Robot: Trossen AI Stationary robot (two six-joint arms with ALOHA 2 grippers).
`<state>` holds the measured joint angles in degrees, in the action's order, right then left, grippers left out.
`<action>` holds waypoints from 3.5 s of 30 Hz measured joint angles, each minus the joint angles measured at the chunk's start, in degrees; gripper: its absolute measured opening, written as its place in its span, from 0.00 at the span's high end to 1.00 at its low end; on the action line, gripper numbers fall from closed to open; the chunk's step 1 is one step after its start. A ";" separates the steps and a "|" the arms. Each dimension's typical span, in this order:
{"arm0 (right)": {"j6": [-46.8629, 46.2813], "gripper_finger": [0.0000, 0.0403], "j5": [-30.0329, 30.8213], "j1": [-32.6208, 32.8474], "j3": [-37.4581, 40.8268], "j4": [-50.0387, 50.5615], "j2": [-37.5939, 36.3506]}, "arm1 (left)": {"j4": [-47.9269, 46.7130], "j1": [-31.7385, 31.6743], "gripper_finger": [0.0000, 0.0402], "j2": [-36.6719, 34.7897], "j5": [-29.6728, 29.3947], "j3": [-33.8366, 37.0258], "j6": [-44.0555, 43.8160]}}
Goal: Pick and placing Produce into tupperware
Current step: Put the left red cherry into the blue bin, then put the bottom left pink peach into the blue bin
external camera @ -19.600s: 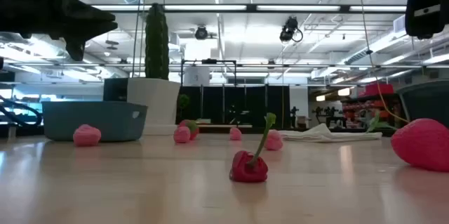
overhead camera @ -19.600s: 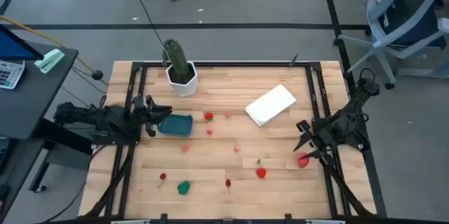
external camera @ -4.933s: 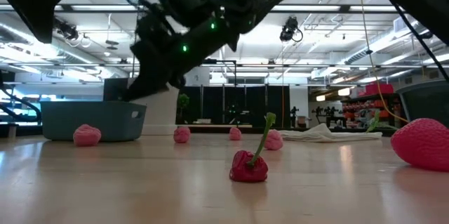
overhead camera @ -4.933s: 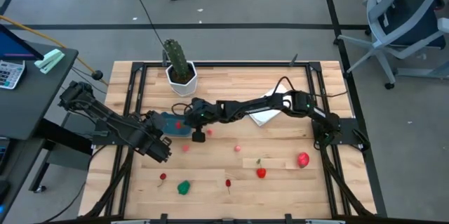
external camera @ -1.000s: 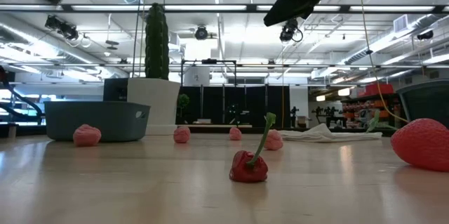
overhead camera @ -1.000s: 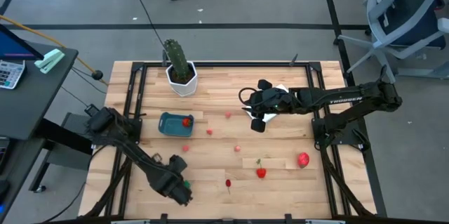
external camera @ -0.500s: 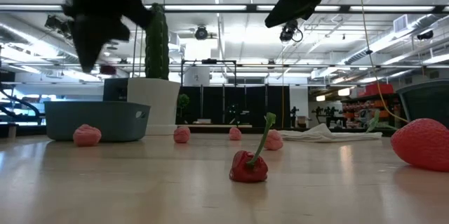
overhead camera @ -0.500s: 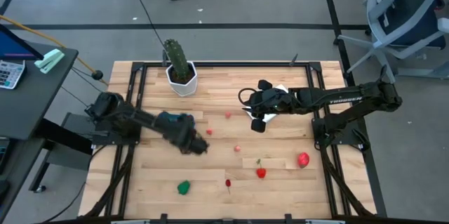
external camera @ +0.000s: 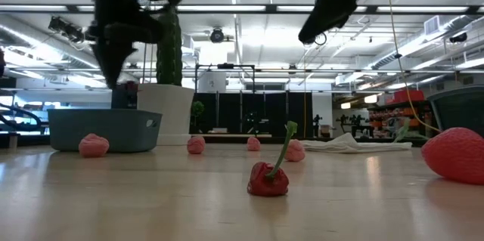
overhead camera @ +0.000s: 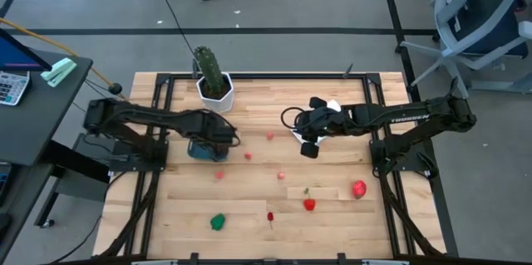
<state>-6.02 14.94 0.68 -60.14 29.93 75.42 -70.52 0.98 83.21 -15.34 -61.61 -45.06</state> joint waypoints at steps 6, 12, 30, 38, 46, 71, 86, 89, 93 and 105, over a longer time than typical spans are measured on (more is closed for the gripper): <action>-1.96 0.75 0.01 -0.01 1.51 1.52 0.00 | 0.88 -1.54 1.00 -15.23 1.12 8.07 -2.89; -3.45 0.75 0.20 -0.01 1.81 1.26 0.00 | 23.74 -0.53 1.00 -27.50 4.17 19.66 -5.09; -2.95 0.75 0.24 -0.01 1.81 -0.36 -0.01 | 34.29 0.87 0.78 -27.71 6.84 31.83 0.67; -2.88 0.75 0.26 -0.01 1.81 -0.42 -0.02 | 44.63 0.99 0.62 -27.69 7.06 31.85 -5.20; -2.80 0.75 0.24 -0.01 1.81 -0.43 -0.02 | 57.93 6.83 0.63 -27.70 12.15 31.83 -5.98; -1.40 0.75 -0.09 -0.01 1.81 -0.85 -0.02 | 54.60 22.63 0.66 -9.45 9.31 31.81 -33.78; -1.33 0.75 -0.21 -0.01 1.81 -0.85 -0.04 | 51.19 19.96 0.66 -8.91 5.64 31.81 -30.76; -1.33 0.75 -0.20 -0.01 1.81 -0.85 -0.03 | 51.42 19.97 0.67 -8.91 5.69 31.81 -30.75; -1.33 0.75 -0.20 -0.01 1.81 -0.85 -0.03 | 53.78 20.14 0.66 -8.93 5.97 31.81 -30.72; -1.31 0.75 -0.20 -0.01 1.81 -0.85 -0.04 | 54.10 18.28 0.67 -8.95 5.25 31.81 -29.22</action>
<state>-7.33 14.74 0.67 -58.33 29.08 75.38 -16.43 19.27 74.26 -10.08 -29.80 -74.28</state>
